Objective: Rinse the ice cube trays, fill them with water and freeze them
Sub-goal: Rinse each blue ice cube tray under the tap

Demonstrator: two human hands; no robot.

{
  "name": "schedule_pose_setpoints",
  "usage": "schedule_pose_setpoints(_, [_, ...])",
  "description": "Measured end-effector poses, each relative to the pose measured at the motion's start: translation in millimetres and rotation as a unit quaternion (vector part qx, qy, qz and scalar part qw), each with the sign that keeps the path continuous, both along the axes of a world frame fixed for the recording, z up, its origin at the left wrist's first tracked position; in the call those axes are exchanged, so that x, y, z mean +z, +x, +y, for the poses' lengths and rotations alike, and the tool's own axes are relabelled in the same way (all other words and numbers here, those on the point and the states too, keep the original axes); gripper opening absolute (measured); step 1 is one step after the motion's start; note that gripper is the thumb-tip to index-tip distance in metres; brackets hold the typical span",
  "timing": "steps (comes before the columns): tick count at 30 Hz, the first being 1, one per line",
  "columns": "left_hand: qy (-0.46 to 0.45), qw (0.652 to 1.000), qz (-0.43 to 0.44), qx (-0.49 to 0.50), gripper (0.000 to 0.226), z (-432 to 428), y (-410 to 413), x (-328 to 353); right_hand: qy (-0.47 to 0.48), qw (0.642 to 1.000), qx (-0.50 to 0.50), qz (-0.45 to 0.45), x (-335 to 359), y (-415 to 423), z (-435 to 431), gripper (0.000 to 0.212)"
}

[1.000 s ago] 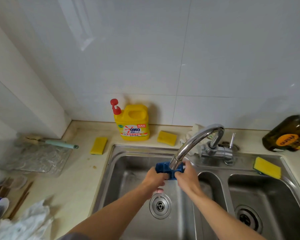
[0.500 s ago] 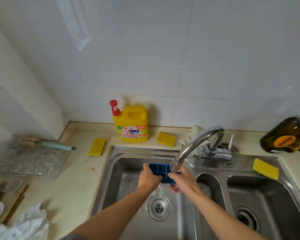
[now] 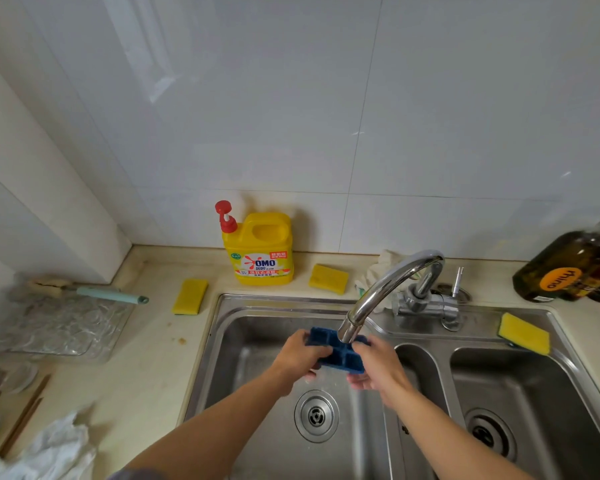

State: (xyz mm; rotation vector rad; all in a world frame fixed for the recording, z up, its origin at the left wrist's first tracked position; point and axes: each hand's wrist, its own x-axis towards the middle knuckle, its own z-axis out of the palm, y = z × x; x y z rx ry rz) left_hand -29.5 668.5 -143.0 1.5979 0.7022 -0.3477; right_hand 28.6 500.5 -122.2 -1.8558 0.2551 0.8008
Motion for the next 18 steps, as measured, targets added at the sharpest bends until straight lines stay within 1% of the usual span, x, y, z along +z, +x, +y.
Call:
schedule_pose_setpoints(2, [-0.055,0.997,0.044,0.033,0.018,-1.3,-0.8,2.1,-0.028,1.000,-0.002,-0.014,-0.7,1.2,-3.2,0.011])
schedule_pose_setpoints(4, [-0.047,0.995,0.070,0.047,0.014,-5.7,0.4,-0.9,-0.082,0.994,0.020,-0.072,-0.5,0.2,-1.0,0.011])
schedule_pose_setpoints(6, [-0.038,0.993,0.082,0.080,0.015,-12.9,2.7,-5.2,-0.137,0.977,0.066,-0.152,-0.1,-2.9,5.5,0.012])
schedule_pose_setpoints(8, [-0.060,0.987,0.088,0.119,0.018,-18.9,4.8,-5.8,-0.141,0.968,0.087,-0.188,0.6,-6.6,11.8,0.011])
schedule_pose_setpoints(10, [-0.101,0.979,0.089,0.155,0.020,-21.2,7.6,-5.5,-0.132,0.972,0.077,-0.180,1.5,-4.7,13.6,0.010])
schedule_pose_setpoints(13, [-0.146,0.968,0.086,0.184,0.017,-21.5,11.3,-1.6,-0.098,0.986,0.046,-0.126,1.6,4.4,7.9,0.009])
schedule_pose_setpoints(16, [-0.147,0.969,0.077,0.183,0.013,-19.6,14.4,-0.3,-0.043,0.996,0.024,-0.068,1.2,7.5,1.6,0.015])
schedule_pose_setpoints(18, [-0.137,0.973,0.068,0.171,0.014,-19.1,15.7,-1.8,-0.025,0.997,0.015,-0.064,0.5,7.5,0.0,0.018])
